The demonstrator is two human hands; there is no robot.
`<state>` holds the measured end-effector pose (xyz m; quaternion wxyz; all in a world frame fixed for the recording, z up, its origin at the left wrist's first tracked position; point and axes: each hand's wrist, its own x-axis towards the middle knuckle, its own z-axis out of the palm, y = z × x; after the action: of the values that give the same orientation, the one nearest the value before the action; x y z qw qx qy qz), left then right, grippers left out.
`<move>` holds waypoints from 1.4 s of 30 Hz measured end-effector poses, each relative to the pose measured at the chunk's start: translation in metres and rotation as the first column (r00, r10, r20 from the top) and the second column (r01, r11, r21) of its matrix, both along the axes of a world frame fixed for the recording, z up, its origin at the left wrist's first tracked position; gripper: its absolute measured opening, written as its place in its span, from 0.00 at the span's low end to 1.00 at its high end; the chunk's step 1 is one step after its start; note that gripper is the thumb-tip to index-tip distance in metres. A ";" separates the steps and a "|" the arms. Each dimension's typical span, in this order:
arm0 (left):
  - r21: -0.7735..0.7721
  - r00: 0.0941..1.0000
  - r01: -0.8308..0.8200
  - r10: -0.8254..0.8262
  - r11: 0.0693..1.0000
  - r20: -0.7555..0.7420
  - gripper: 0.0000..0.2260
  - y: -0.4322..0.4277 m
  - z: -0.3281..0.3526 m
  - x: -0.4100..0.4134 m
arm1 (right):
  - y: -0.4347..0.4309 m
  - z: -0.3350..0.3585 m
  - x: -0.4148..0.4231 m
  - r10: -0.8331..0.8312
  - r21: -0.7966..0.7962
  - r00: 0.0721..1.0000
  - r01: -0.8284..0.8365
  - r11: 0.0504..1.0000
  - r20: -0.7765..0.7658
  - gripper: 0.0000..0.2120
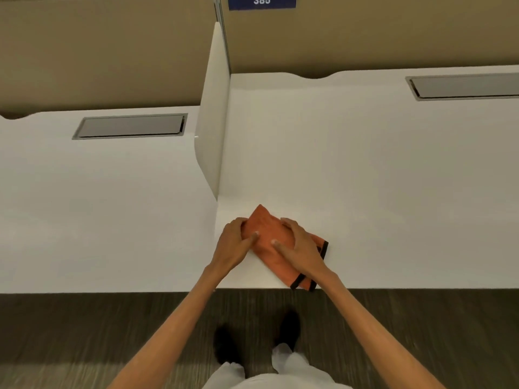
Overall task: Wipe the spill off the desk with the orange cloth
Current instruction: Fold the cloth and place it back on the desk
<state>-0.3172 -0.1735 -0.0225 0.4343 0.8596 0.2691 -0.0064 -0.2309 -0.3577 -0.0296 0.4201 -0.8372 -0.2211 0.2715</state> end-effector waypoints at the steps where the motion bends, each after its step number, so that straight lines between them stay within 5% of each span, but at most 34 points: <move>1: 0.005 0.999 -0.009 0.009 1.000 0.051 0.16 0.001 0.000 -0.003 | -0.001 -0.001 -0.002 0.012 -0.005 1.000 -0.012 1.000 0.011 0.31; 5: 0.084 0.959 0.053 -0.074 0.995 0.274 0.06 -0.001 0.012 -0.010 | -0.004 0.011 0.009 0.047 0.016 0.997 -0.046 0.999 -0.055 0.33; 9: 0.061 0.945 0.133 -0.145 0.989 0.293 0.04 -0.003 0.027 -0.005 | 0.000 0.042 0.029 0.042 0.137 0.996 -0.031 0.990 -0.079 0.32; 19: -0.010 0.876 0.250 -0.222 0.968 0.428 0.07 -0.002 0.080 0.017 | 0.003 0.119 0.056 0.087 0.223 0.996 -0.077 0.972 -0.034 0.12; 22: -0.068 0.904 0.271 -0.230 0.960 0.361 0.16 0.005 0.097 0.019 | 0.002 0.138 0.055 0.060 0.265 0.998 -0.061 0.962 0.014 0.11; 26: 0.039 0.903 0.396 -0.397 0.917 0.163 0.18 0.034 0.094 0.017 | -0.003 0.160 0.053 -0.027 0.331 0.999 0.016 0.943 0.028 0.09; 30: -0.037 0.934 0.282 -0.266 0.959 0.238 0.07 0.051 0.089 0.006 | -0.009 0.171 0.055 -0.111 0.380 0.993 0.086 0.921 0.044 0.07; 33: -0.176 0.934 0.180 -0.112 0.968 0.339 0.16 0.055 0.105 0.006 | -0.015 0.173 0.059 -0.191 0.424 0.981 0.162 0.891 0.025 0.08; 42: -0.519 0.872 0.022 0.237 0.855 0.429 0.06 0.034 0.150 0.024 | -0.015 0.175 0.061 -0.274 0.444 0.956 0.293 0.847 -0.109 0.10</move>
<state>-0.2936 -0.1398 0.1271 0.6973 0.6719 0.1913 0.1602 -0.1700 -0.3723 0.1451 0.6444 -0.7328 -0.1439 0.1645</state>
